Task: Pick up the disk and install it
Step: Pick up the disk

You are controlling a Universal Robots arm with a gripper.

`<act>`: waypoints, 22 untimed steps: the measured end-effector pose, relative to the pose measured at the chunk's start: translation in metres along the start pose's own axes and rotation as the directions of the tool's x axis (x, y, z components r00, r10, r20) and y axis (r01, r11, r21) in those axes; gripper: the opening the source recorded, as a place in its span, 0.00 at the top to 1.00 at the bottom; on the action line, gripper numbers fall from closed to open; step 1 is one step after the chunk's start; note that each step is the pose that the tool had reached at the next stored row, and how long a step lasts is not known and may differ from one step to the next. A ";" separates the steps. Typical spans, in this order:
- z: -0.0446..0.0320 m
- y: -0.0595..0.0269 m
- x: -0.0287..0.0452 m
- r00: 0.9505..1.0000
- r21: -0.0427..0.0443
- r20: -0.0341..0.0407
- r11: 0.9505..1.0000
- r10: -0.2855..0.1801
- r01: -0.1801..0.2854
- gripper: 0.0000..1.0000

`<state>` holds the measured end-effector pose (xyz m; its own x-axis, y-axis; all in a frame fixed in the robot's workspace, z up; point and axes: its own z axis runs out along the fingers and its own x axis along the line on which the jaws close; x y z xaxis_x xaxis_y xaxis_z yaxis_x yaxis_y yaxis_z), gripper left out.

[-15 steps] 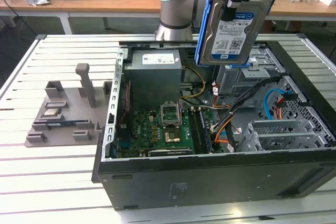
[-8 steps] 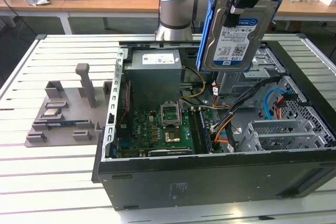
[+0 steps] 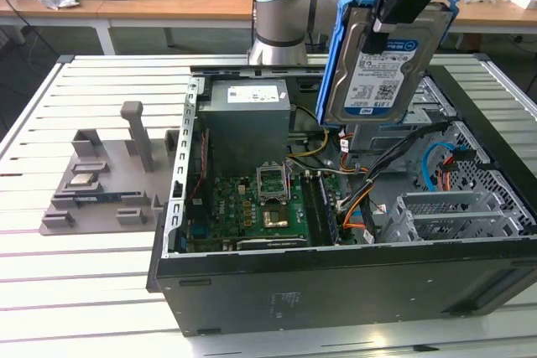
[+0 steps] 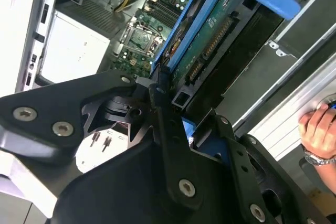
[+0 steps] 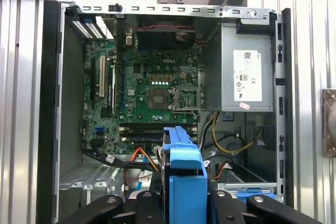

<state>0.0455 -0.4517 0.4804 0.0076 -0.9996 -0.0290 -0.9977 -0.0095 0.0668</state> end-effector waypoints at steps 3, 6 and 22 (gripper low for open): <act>0.0003 0.0000 0.0075 1.000 0.000 0.000 1.000 0.000 0.000 0.63; 0.0006 0.0001 0.0158 1.000 0.000 0.000 1.000 0.000 0.000 0.63; 0.0016 0.0004 0.0652 1.000 0.000 0.000 1.000 0.000 0.000 0.63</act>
<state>0.0455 -0.5169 0.4769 0.0076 -0.9996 -0.0289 -0.9977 -0.0095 0.0668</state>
